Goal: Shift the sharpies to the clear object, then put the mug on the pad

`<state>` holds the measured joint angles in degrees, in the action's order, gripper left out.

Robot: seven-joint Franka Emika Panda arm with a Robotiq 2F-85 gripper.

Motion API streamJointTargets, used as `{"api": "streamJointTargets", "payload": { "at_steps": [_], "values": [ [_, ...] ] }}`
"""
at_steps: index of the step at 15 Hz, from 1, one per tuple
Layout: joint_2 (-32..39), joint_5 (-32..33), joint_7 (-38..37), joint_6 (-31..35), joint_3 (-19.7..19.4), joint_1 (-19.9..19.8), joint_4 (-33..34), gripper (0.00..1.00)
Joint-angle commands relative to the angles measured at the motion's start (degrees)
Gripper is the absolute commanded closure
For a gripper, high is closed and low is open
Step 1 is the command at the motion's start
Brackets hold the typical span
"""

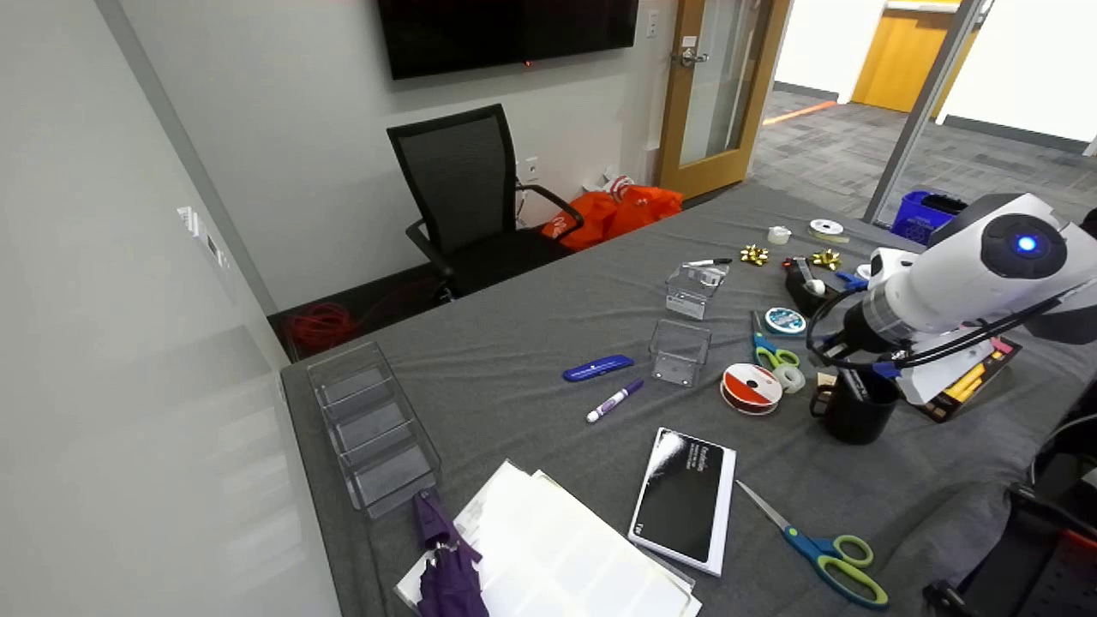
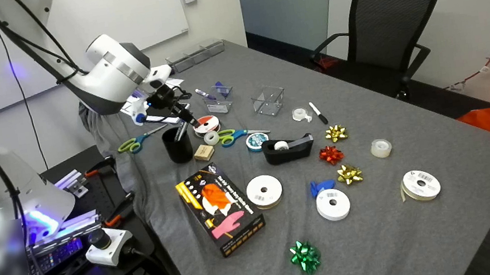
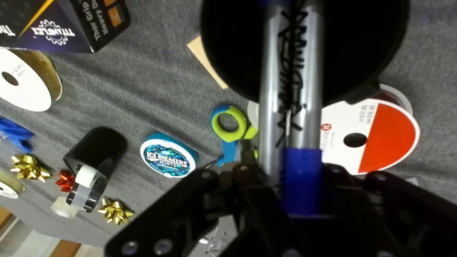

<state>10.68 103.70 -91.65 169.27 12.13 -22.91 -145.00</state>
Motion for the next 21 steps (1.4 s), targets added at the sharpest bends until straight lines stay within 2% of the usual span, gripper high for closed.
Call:
{"api": "streamJointTargets", "payload": {
  "at_steps": [1,5,6,7,8,11,16,17,21],
  "values": [
    [-3.6,-0.7,1.8,5.8,-0.9,-1.3,-3.7,0.92],
    [-9.4,-0.4,2.9,15.0,-2.6,-1.8,-8.4,0.91],
    [-11.3,0.5,2.3,17.6,-3.1,-2.0,-9.2,0.86],
    [-12.7,1.0,2.3,19.5,-3.6,-2.0,-9.8,0.89],
    [-14.9,1.7,2.0,21.9,-4.3,-2.2,-10.2,0.98],
    [-18.2,2.9,1.8,27.1,-6.1,-2.4,-11.0,0.96],
    [-21.3,5.1,1.0,31.0,-8.5,-2.4,-11.2,0.96],
    [-20.8,3.1,0.9,28.7,-11.9,3.8,-11.2,0.96],
    [-21.0,4.0,-2.8,28.8,-16.7,9.9,-10.8,0.96]
  ]
}}
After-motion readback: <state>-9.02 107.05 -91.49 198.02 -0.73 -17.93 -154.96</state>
